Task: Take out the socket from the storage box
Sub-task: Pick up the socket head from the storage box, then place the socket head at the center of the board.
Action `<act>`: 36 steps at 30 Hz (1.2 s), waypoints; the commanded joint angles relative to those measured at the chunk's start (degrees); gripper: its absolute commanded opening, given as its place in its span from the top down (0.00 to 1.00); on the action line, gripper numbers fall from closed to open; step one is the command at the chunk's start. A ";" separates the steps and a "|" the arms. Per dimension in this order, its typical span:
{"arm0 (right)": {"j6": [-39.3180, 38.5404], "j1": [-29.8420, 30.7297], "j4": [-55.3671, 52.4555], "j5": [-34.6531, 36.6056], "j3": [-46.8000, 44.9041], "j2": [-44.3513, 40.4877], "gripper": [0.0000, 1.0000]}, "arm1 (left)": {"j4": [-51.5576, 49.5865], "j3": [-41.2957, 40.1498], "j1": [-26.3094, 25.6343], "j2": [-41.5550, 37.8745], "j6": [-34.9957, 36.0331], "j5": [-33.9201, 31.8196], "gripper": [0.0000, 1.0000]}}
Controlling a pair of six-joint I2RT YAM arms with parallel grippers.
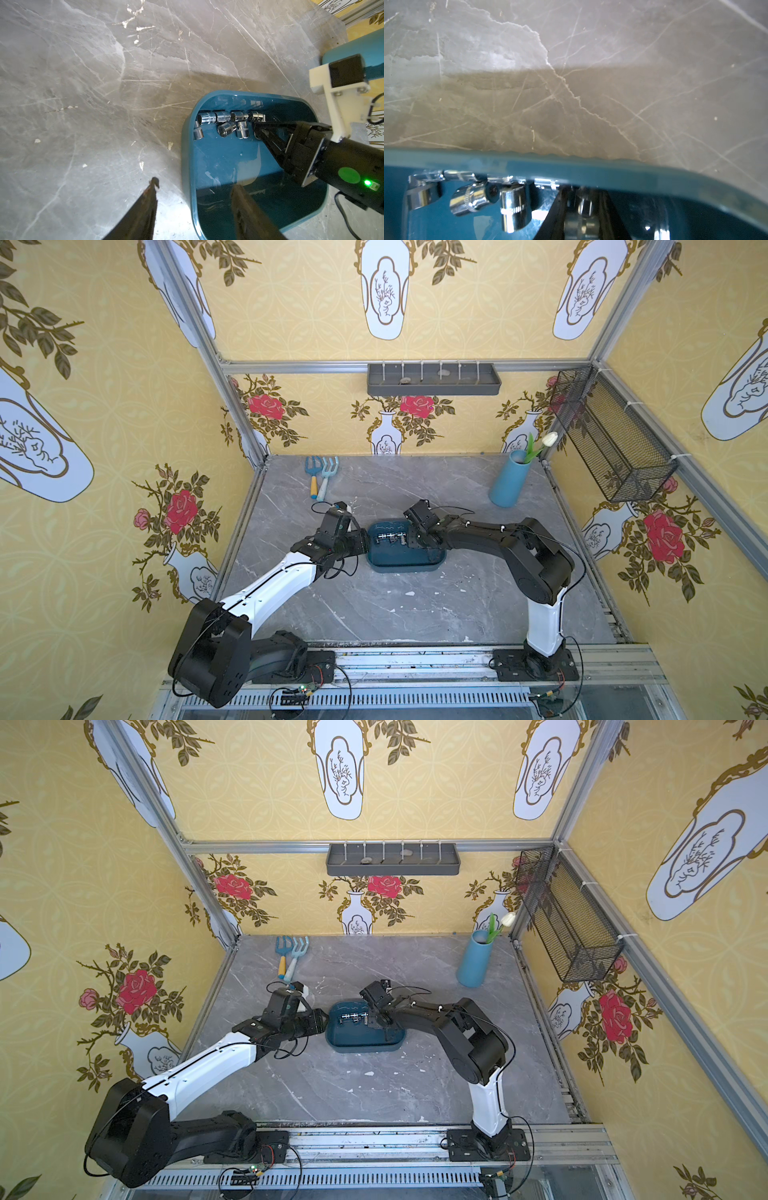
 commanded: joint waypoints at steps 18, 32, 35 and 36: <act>-3.46 -0.81 -10.63 5.63 -1.16 -17.78 0.74 | 1.32 0.23 -0.02 -1.83 0.51 0.99 0.37; -6.48 -15.13 -4.19 3.61 -13.11 -20.12 0.73 | 1.57 0.94 -0.01 -0.79 0.02 2.22 0.37; -6.34 -16.05 -3.24 3.27 -13.61 -17.68 0.72 | 1.53 0.76 0.04 -0.88 0.01 2.22 0.37; -6.31 -16.15 -2.96 3.35 -13.65 -16.98 0.72 | 1.55 0.70 0.04 -0.95 -0.04 2.22 0.37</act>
